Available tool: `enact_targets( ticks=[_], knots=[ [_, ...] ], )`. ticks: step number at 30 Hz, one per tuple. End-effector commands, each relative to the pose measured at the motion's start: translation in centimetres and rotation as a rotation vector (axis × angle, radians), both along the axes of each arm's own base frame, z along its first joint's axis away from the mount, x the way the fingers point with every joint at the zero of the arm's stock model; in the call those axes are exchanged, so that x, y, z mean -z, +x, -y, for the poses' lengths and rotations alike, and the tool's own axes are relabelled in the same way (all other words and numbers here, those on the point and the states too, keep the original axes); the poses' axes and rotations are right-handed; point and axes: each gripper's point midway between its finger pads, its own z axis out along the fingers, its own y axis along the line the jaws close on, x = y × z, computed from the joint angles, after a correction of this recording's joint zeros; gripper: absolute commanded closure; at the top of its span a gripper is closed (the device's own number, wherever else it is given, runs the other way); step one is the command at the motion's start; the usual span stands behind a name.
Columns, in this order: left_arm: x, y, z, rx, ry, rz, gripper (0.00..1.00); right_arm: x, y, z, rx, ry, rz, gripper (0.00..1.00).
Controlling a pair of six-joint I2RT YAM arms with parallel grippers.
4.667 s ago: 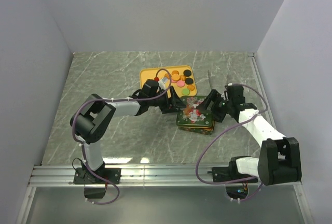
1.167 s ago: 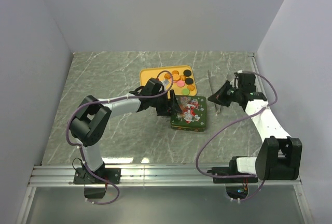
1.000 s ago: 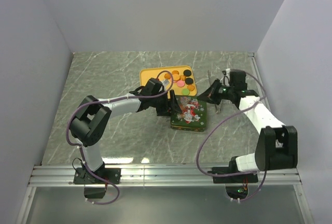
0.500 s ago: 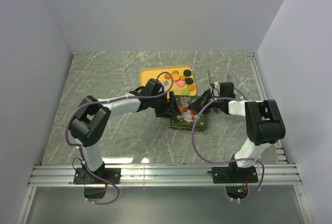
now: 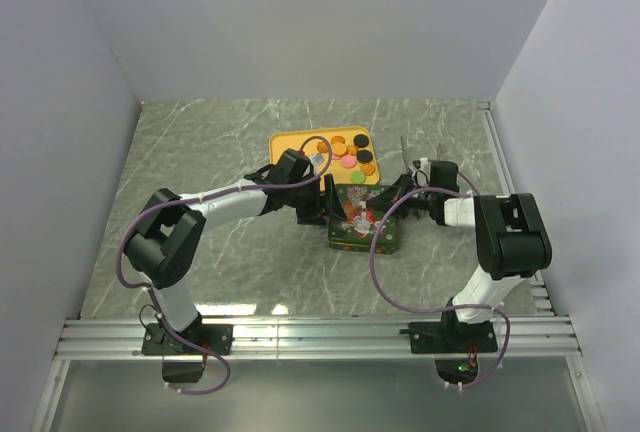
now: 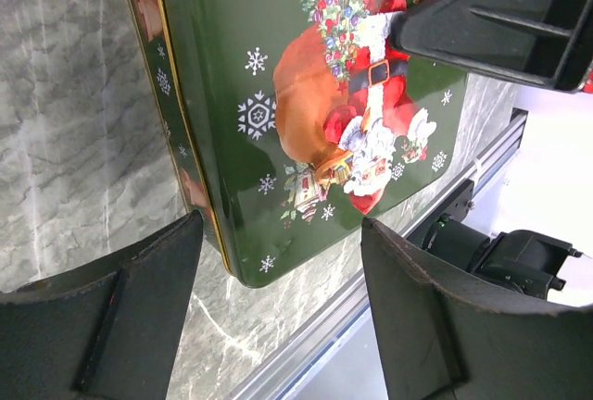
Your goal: Pack the cookies
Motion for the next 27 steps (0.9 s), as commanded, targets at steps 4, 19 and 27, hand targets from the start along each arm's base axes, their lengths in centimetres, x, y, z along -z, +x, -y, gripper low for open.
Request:
enact_targets(
  ticks=[4,19,27],
  knots=[
    [-2.0,1.2,1.1,0.031,-0.043,0.058,0.25,3.1,-1.4,3.3,0.083,-0.197,-0.122,1.00],
    [-2.3,1.9,1.7,0.043,-0.041,0.066,0.26,3.2,-3.7,4.3,0.074,-0.290,-0.118,1.00],
    [-3.1,1.9,1.2,0.032,-0.028,0.085,0.26,-0.6,-3.2,4.6,0.090,-0.311,-0.046,1.00]
  ],
)
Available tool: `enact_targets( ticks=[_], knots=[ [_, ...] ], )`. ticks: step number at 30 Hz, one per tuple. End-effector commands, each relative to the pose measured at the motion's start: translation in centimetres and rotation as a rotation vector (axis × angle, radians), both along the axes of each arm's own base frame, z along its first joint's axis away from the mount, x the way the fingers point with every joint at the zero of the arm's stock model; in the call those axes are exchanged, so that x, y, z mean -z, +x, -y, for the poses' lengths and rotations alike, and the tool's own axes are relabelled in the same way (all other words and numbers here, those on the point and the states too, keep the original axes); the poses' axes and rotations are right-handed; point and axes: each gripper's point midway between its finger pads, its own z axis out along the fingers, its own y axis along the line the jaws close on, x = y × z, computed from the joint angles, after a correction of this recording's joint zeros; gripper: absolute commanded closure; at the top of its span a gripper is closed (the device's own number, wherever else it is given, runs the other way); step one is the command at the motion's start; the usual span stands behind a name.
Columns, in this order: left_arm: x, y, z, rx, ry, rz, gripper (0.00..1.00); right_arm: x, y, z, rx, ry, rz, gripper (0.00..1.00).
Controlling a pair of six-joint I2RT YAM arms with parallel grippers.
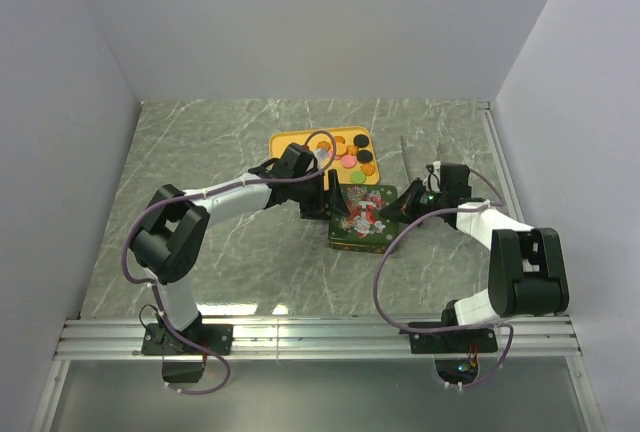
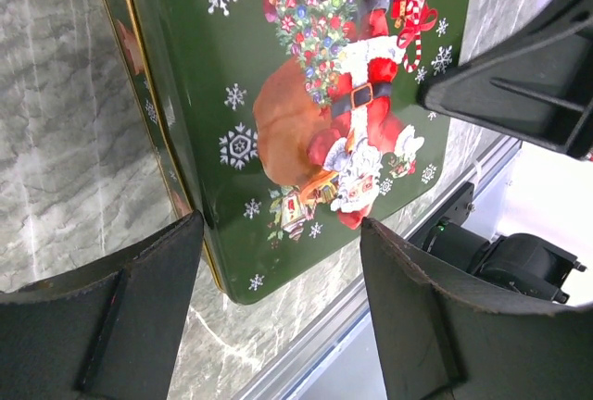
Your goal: Pack the cookies
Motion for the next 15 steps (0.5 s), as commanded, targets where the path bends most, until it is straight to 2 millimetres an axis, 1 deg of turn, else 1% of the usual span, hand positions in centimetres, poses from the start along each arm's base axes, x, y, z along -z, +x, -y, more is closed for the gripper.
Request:
enact_targets(
  ticks=[1,5,8,14,15],
  knots=[
    [-2.4,0.7,0.3,0.011,-0.031,0.069,0.26,-0.7,-0.1,1.4,0.039,-0.092,0.006,1.00],
    [-2.4,0.7,0.3,0.009,-0.027,0.070,0.26,-2.7,0.1,1.4,0.039,-0.086,0.046,1.00],
    [-2.8,1.0,0.2,0.004,-0.021,0.081,0.26,-5.0,0.5,1.4,0.043,-0.086,0.095,1.00],
    [-3.5,1.2,0.1,-0.005,-0.018,0.102,0.26,-8.5,0.5,1.6,0.051,-0.098,0.160,1.00],
    [-3.7,1.3,0.0,-0.007,-0.019,0.106,0.26,-9.3,0.4,1.6,0.051,-0.098,0.176,1.00]
  ],
)
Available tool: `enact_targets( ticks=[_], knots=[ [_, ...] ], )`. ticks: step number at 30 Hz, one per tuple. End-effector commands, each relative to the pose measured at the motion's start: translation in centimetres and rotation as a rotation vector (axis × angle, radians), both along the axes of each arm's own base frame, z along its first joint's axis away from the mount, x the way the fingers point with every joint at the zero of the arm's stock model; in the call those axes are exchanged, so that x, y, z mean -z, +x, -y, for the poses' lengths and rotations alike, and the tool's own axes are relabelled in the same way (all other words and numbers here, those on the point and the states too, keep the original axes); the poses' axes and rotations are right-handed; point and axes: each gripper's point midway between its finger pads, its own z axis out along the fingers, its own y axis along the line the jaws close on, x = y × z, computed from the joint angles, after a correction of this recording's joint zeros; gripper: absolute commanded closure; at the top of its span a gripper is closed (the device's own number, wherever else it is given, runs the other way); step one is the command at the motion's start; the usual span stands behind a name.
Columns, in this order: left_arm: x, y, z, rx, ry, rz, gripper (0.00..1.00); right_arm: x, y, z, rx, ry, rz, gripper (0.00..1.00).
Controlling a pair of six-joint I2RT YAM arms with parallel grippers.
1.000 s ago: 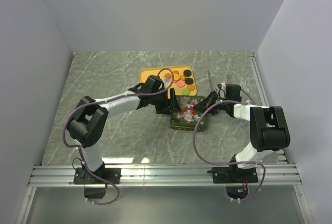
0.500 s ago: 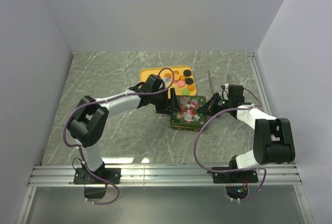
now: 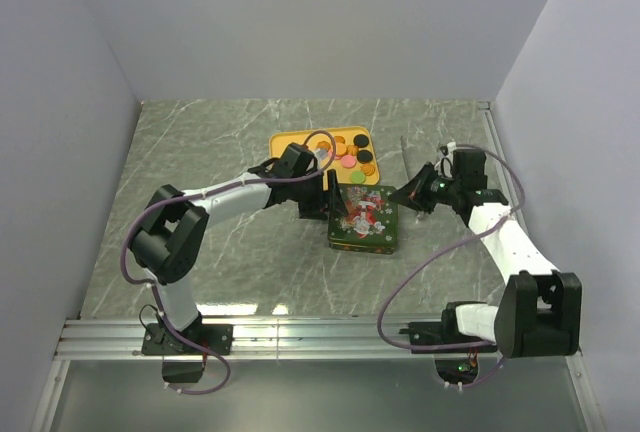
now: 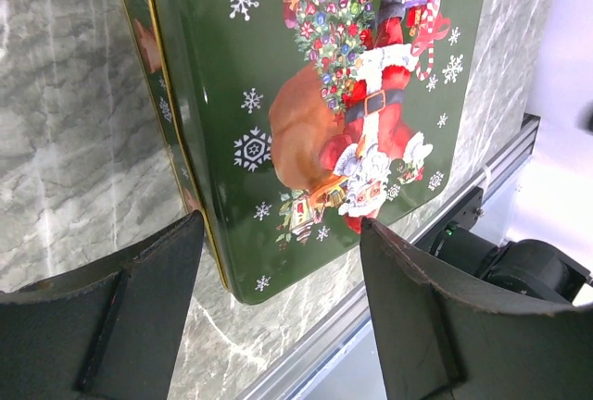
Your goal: Pack the cookies
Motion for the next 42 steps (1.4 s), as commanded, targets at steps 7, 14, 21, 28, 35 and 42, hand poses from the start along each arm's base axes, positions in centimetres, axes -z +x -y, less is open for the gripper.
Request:
enact_targets(
  ticks=[7,14,21,28,35,42],
  knots=[
    [-4.9,1.5,-0.8,-0.026,-0.025,0.141,0.27,-5.0,-0.3,0.8,0.007,-0.057,0.117,1.00],
    [-8.5,1.7,-4.0,-0.096,0.017,0.290,0.19,-8.1,-1.6,0.6,-0.039,-0.115,0.212,0.60],
    [-13.0,1.0,-9.2,-0.213,0.065,0.530,0.01,-10.6,-3.0,-1.9,-0.124,-0.115,0.278,0.25],
    [-13.7,0.6,-14.3,-0.309,0.139,0.513,0.01,-12.5,-3.7,-4.6,-0.205,-0.134,0.310,0.20],
    [-14.7,0.1,-19.8,-0.482,0.202,0.570,0.00,-14.5,-3.9,-6.4,-0.234,-0.217,0.360,0.17],
    [-16.1,-0.5,-21.3,-0.510,0.227,0.606,0.01,-16.2,-4.7,-8.2,-0.254,-0.462,0.453,0.15]
  ],
)
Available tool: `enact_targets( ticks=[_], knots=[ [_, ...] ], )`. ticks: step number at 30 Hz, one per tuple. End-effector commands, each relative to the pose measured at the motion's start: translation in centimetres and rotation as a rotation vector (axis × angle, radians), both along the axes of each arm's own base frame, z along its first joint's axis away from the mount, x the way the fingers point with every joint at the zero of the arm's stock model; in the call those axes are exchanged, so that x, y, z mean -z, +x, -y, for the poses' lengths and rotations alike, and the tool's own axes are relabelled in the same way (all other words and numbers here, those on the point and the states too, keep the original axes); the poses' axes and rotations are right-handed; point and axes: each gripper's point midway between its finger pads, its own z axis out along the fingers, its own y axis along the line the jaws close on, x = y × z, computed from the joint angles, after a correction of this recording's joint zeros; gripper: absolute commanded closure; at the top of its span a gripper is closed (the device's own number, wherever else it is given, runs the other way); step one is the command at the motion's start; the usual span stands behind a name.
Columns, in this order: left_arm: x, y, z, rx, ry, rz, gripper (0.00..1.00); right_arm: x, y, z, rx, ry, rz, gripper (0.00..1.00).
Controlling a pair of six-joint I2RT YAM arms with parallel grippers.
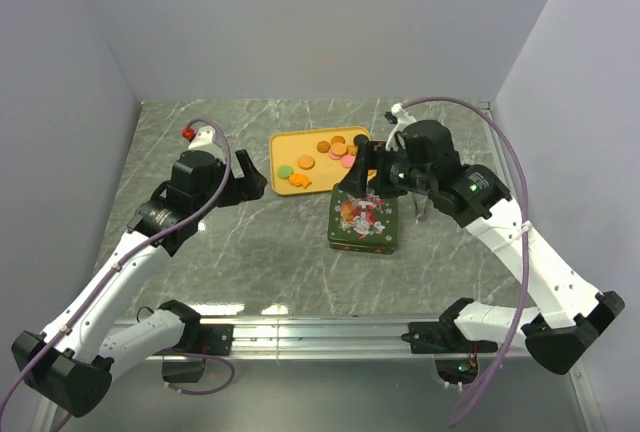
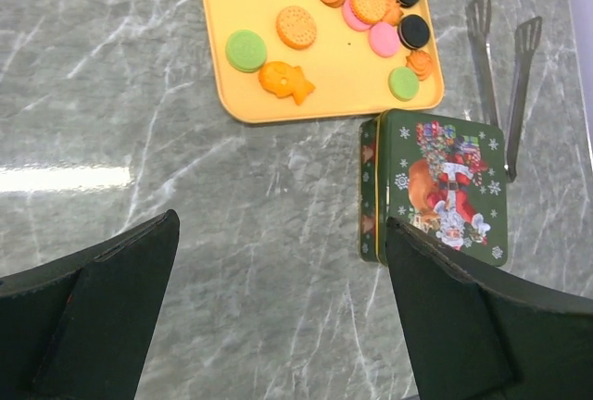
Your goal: Pack the cookies
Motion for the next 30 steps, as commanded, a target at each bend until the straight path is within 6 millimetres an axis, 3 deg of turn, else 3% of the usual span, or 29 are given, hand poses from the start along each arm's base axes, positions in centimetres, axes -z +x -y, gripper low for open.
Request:
enact_targets(
  ticks=[1,13,20,30],
  knots=[
    [-1.5,-0.1,-1.2,-0.036,0.025,0.044,0.01,-1.7,0.9,1.1,0.089,-0.143,0.121,0.14],
    [-3.1,-0.7,-4.2,-0.146,0.091,0.086,0.00,-1.5,-0.5,-4.4,-0.012,-0.197,0.139,0.14],
    [-3.0,-0.9,-5.8,-0.221,0.121,0.082,0.01,-1.3,-0.2,-5.4,-0.020,-0.211,0.143,0.13],
    [-2.8,-1.0,-6.6,-0.240,0.160,0.093,0.01,-1.1,0.7,-5.9,-0.006,-0.237,0.144,0.13]
  ],
)
